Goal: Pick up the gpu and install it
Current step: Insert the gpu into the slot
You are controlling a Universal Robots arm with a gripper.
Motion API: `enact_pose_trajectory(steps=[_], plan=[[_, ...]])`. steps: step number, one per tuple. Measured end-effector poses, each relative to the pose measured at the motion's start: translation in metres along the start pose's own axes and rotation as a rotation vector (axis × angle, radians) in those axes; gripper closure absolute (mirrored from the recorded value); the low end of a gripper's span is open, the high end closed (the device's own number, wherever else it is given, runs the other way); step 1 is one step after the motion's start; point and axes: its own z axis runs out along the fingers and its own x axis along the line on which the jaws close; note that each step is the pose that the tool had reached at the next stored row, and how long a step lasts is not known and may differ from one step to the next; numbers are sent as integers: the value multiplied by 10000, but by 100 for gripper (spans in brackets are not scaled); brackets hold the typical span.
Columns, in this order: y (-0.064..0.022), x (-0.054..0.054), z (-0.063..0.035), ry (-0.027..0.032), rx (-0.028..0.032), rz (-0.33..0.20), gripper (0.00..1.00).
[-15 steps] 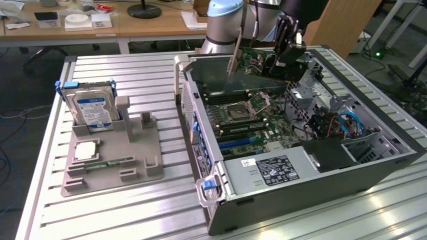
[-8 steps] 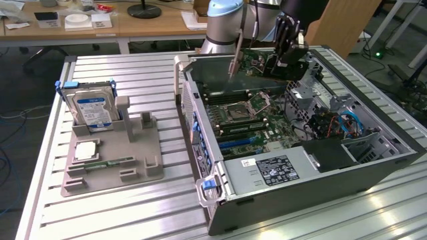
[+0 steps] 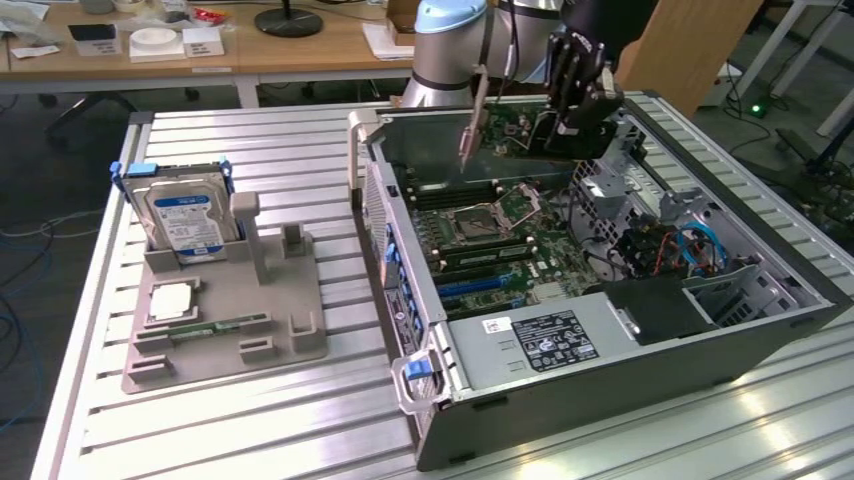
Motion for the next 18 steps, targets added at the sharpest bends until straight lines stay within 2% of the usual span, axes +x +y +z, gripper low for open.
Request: enact_pose_trajectory(steps=[3, 5, 7, 11, 12, 14, 18], plan=[[0, 0, 5, 16, -3, -468, 73], [-1, 0, 8, 60, 34, -654, 73], [-1, 0, 13, 115, 105, -788, 73], [-1, 0, 28, 239, 305, -887, 73], [-1, -1, 34, 247, 328, -893, 73], [-2, -2, 51, 238, 330, -897, 73], [-2, -1, 87, 117, 317, -912, 73]])
